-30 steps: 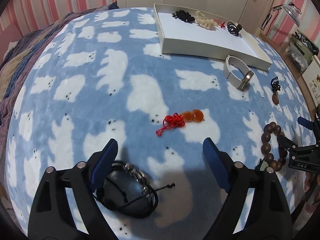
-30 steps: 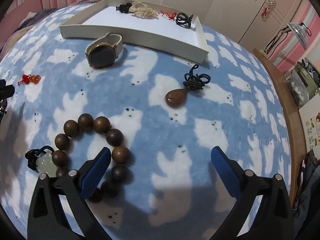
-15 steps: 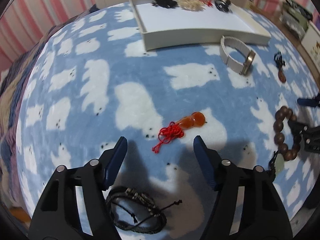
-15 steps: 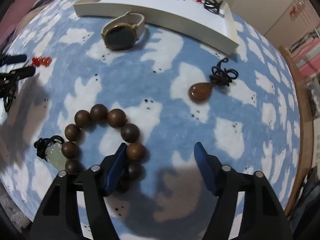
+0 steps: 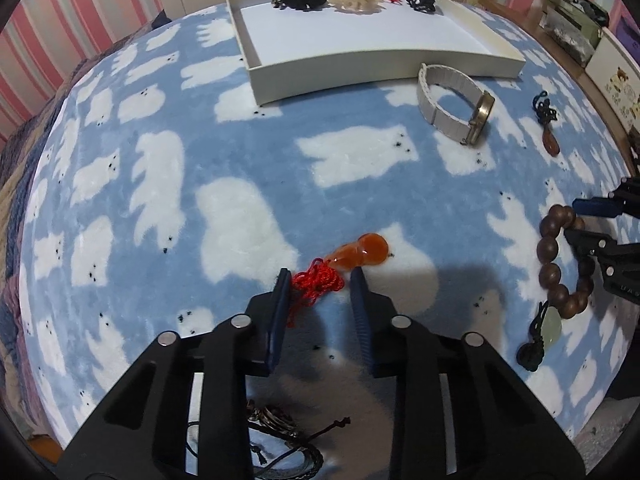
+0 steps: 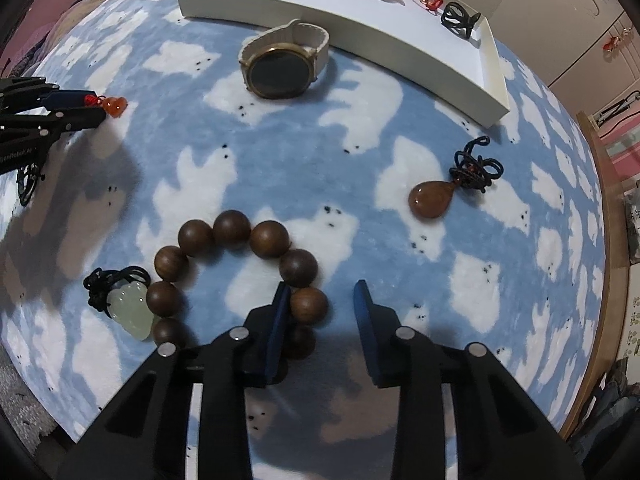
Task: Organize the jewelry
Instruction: 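Grasp the red-knotted orange gourd pendant with the left tool while the right tool grasps the brown bead bracelet, then carry the pendant and bead bracelet into the white tray and open both tools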
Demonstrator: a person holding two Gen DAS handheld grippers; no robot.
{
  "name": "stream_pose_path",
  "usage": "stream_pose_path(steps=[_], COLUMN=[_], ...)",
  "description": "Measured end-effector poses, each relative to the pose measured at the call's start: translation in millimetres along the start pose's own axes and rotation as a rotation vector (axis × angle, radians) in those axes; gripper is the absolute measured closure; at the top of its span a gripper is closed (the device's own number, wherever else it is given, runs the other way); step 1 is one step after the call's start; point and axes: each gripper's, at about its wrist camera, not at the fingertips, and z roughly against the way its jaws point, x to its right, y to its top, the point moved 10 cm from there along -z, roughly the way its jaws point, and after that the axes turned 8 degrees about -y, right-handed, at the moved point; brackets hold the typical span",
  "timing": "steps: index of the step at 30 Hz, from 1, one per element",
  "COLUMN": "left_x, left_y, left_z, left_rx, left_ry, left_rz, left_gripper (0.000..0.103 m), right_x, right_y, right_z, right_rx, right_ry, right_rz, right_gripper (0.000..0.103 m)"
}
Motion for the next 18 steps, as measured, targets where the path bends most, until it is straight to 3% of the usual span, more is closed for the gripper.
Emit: stream_pose_path(steps=[3,6,18], left_x=[-2.5,-3.3,-11.6], left_y=[-0.2,-0.1,-2.7], left_z=[0.1,0.9,18.3], left_rx=[0.002,0.005,0.040], left_ry=[-0.003,-0.013,-0.018], left_rz=[0.020,0.037,0.087], left_gripper=[0.091,0.094,0.096], right_x=[-0.5,-2.4,-3.1], right_y=[0.6,2.2,5.5], right_z=[-0.8,-1.2,8.2], right_rx=[0.001,0.003,0.066], right_ry=[0.006,0.016,0.024], right_rz=[0.001,0.005,-0.018], right_gripper=[0.073,0.079,0.083])
